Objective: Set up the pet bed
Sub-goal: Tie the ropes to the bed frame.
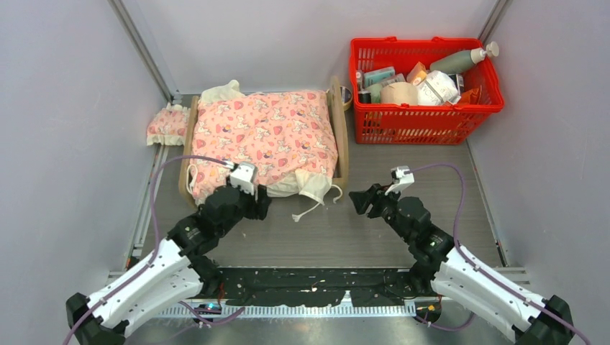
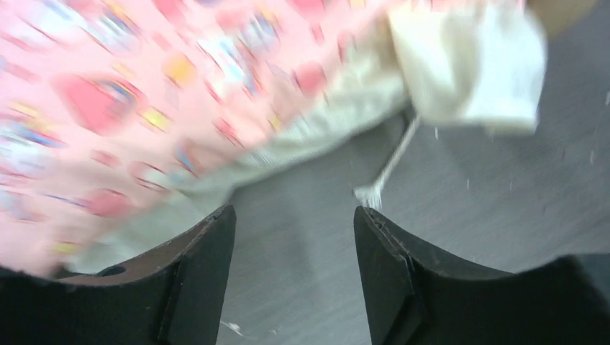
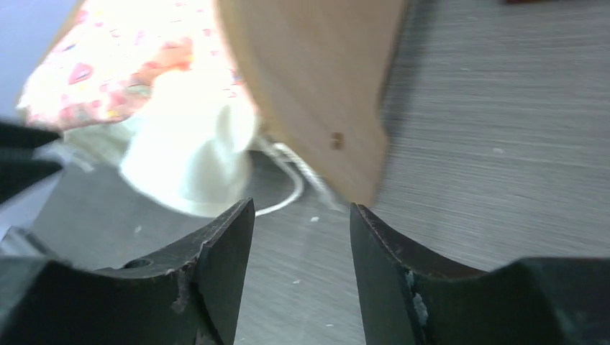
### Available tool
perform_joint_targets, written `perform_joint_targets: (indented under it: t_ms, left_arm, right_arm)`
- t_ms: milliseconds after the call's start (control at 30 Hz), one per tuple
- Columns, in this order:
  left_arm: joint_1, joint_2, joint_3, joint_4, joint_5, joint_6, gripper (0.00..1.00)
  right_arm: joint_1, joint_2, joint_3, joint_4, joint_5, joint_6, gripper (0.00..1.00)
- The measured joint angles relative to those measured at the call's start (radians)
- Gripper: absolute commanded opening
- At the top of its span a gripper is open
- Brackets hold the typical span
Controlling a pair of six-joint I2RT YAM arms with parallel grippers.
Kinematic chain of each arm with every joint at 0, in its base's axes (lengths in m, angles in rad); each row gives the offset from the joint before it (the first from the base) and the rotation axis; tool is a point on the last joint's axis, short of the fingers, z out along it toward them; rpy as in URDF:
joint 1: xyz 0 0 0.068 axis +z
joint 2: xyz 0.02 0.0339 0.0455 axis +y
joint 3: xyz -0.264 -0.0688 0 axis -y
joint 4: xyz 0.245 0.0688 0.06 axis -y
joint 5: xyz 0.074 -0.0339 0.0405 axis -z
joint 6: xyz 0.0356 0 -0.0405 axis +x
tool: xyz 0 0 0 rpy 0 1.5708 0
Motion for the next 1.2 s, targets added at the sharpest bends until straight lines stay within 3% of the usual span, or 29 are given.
perform_joint_targets:
  t_ms: [267, 433, 467, 533, 567, 633, 933, 1100, 1200]
  left_arm:
    - [0.191, -0.026, 0.238, -0.091, -0.132, 0.025, 0.69]
    - [0.417, 0.047, 0.308, -0.152, -0.109, -0.037, 0.69]
    - [0.455, 0.068, 0.318, -0.157, -0.099, -0.05, 0.68]
    - [0.517, 0.108, 0.329, -0.162, -0.085, -0.073, 0.67]
    - [0.537, 0.128, 0.33, -0.163, -0.08, -0.082, 0.66]
    - [0.573, 0.174, 0.33, -0.177, -0.065, -0.103, 0.66]
    - [0.602, 0.204, 0.309, -0.19, -0.062, -0.13, 0.52]
    - [0.605, 0.212, 0.288, -0.187, -0.039, -0.124, 0.48]
    - [0.605, 0.2, 0.274, -0.19, -0.02, -0.121, 0.48]
  right_arm:
    - [0.281, 0.298, 0.153, 0.124, 0.058, -0.073, 0.66]
    - [0.345, 0.524, 0.171, 0.188, 0.109, -0.126, 0.64]
    - [0.356, 0.561, 0.181, 0.188, 0.135, -0.134, 0.61]
    - [0.378, 0.621, 0.216, 0.166, 0.201, -0.145, 0.38]
    - [0.386, 0.637, 0.232, 0.149, 0.233, -0.149, 0.15]
    - [0.4, 0.644, 0.254, 0.121, 0.314, -0.153, 0.06]
    - [0.408, 0.367, 0.118, 0.095, 0.538, -0.161, 0.05]
    - [0.408, 0.349, 0.056, 0.087, 0.554, -0.156, 0.07]
    - [0.407, 0.344, 0.044, 0.061, 0.544, -0.147, 0.36]
